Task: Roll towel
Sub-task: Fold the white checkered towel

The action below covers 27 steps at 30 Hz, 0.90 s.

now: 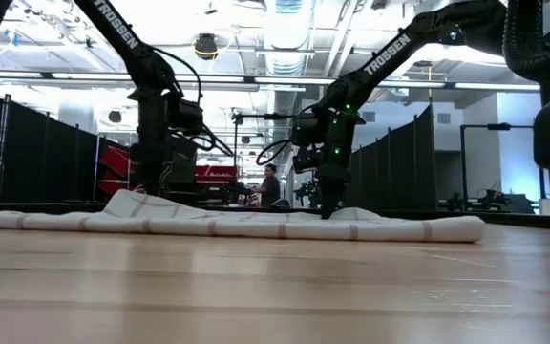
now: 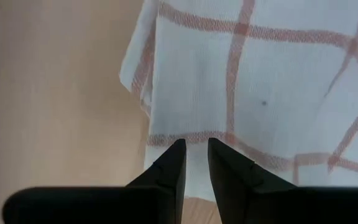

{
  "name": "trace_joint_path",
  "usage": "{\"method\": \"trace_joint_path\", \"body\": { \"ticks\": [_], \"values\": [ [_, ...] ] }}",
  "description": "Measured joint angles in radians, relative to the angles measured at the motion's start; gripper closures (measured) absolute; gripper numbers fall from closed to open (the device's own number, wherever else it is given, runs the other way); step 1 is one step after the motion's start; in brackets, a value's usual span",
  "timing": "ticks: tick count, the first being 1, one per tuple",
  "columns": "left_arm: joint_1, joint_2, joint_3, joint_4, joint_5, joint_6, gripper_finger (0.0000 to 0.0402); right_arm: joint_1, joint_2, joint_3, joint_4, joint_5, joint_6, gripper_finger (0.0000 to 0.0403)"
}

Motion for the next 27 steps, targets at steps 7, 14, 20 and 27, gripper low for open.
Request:
{"method": "trace_joint_path", "body": {
  "ticks": [7,14,20,27],
  "values": [
    [0.001,0.031,0.000,0.038,0.000,0.000,0.0350,0.000,0.000,-0.001,0.002,0.000,0.000,0.0237],
    [0.000,0.097,0.017,0.010,0.001,-0.007,0.0361,0.000,0.000,-0.002,0.002,-0.001,0.002,0.0237],
    [0.003,0.074,0.079,-0.025,0.006,-0.007,0.0400,0.000,0.000,-0.002,0.003,-0.001,0.002,0.0237],
    [0.006,0.073,0.163,0.024,-0.032,0.015,0.0401,0.004,0.000,-0.002,0.001,-0.003,-0.024,0.0237]
  ]
}}
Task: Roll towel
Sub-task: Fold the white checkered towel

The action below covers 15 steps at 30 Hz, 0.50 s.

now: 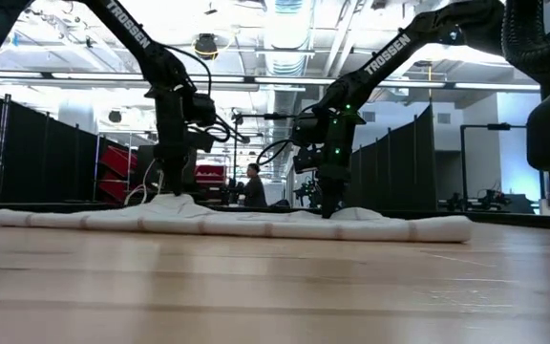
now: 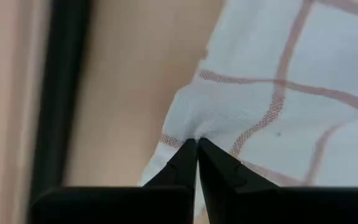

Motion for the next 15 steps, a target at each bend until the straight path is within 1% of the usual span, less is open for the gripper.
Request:
{"method": "trace_joint_path", "body": {
  "ticks": [3,8,15],
  "values": [
    [0.013,0.000,0.003,0.033,-0.034,0.005,0.0402,0.003,0.000,0.000,0.000,0.000,-0.001,0.0237],
    [0.039,0.000,0.003,0.000,-0.108,-0.014,0.0399,0.003,0.000,0.000,-0.001,0.000,-0.001,0.0237],
    [0.048,0.000,0.007,-0.042,-0.114,-0.060,0.0361,-0.017,0.002,0.023,-0.006,-0.008,0.001,0.0237]
  ]
}}
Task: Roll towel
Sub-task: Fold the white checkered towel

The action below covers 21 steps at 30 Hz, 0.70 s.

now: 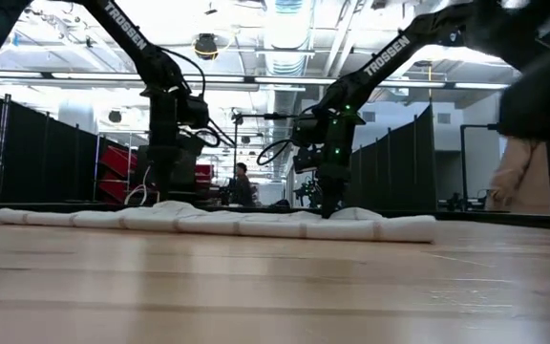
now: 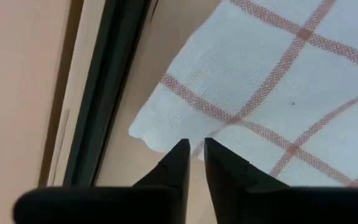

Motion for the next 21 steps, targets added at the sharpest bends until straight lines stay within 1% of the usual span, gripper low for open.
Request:
{"method": "trace_joint_path", "body": {
  "ticks": [2,4,5,6,10,12,14,17,19,21],
  "values": [
    [-0.006,0.000,0.014,-0.003,0.000,-0.018,0.0351,-0.007,0.005,0.024,-0.016,-0.004,0.002,0.0237],
    [-0.013,0.000,0.042,-0.077,0.021,-0.061,0.0346,-0.012,0.010,0.058,-0.056,0.000,0.013,0.0237],
    [-0.015,0.000,0.057,-0.138,0.061,-0.082,0.0344,-0.016,0.010,0.076,-0.091,0.003,0.024,0.0237],
    [-0.018,0.000,0.070,-0.200,0.117,-0.099,0.0344,-0.019,0.006,0.088,-0.134,-0.015,0.034,0.0237],
    [-0.051,-0.003,0.077,-0.374,0.343,-0.163,0.0345,-0.003,-0.035,0.100,-0.283,-0.194,0.091,0.0237],
    [-0.084,-0.017,0.046,-0.414,0.377,-0.178,0.0348,0.030,-0.051,0.084,-0.353,-0.232,0.096,0.0237],
    [-0.125,-0.040,-0.007,-0.406,0.377,-0.195,0.0352,0.067,-0.074,0.045,-0.380,-0.240,0.100,0.0237],
    [-0.188,-0.091,-0.109,-0.350,0.375,-0.221,0.0356,0.137,-0.138,-0.054,-0.355,-0.249,0.114,0.0237],
    [-0.217,-0.130,-0.186,-0.268,0.372,-0.235,0.0359,0.191,-0.179,-0.144,-0.284,-0.252,0.133,0.0237],
    [-0.233,-0.163,-0.260,-0.179,0.352,-0.270,0.0361,0.238,-0.213,-0.251,-0.161,-0.260,0.185,0.0237]
  ]
}}
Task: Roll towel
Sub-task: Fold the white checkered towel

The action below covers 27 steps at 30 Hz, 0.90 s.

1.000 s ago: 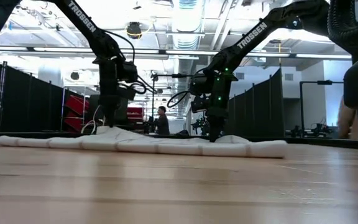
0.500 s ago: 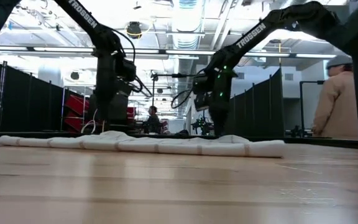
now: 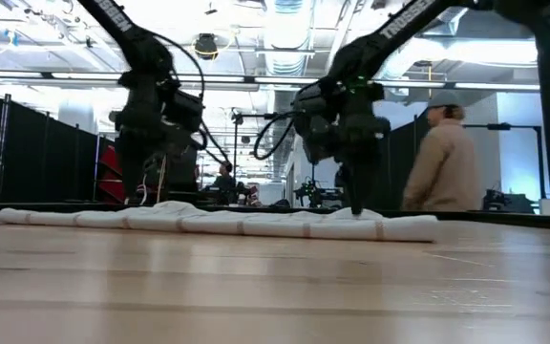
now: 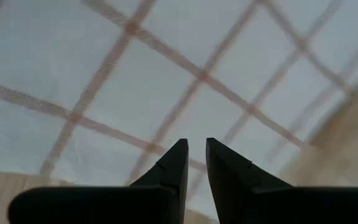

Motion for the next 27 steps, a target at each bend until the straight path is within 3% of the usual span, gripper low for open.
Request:
{"method": "trace_joint_path", "body": {
  "ticks": [4,7,11,19,23,27],
  "values": [
    [-0.005,-0.053,-0.130,0.146,-0.005,-0.065,0.0361,0.037,-0.071,-0.173,0.239,0.035,0.134,0.0237],
    [-0.010,-0.070,-0.202,0.189,-0.005,-0.113,0.0361,0.048,-0.098,-0.243,0.325,0.068,0.187,0.0237],
    [-0.061,-0.079,-0.268,0.194,0.000,-0.203,0.0361,0.046,-0.100,-0.269,0.341,0.074,0.194,0.0237],
    [-0.299,-0.153,-0.362,0.248,0.011,-0.464,0.0361,-0.006,-0.098,-0.273,0.323,0.078,0.145,0.0237],
    [-0.417,-0.229,-0.380,0.299,-0.017,-0.599,0.0361,-0.017,-0.106,-0.274,0.308,0.083,0.131,0.0237],
    [-0.466,-0.312,-0.337,0.341,-0.073,-0.625,0.0361,-0.006,-0.152,-0.282,0.276,0.114,0.098,0.0237]
  ]
}}
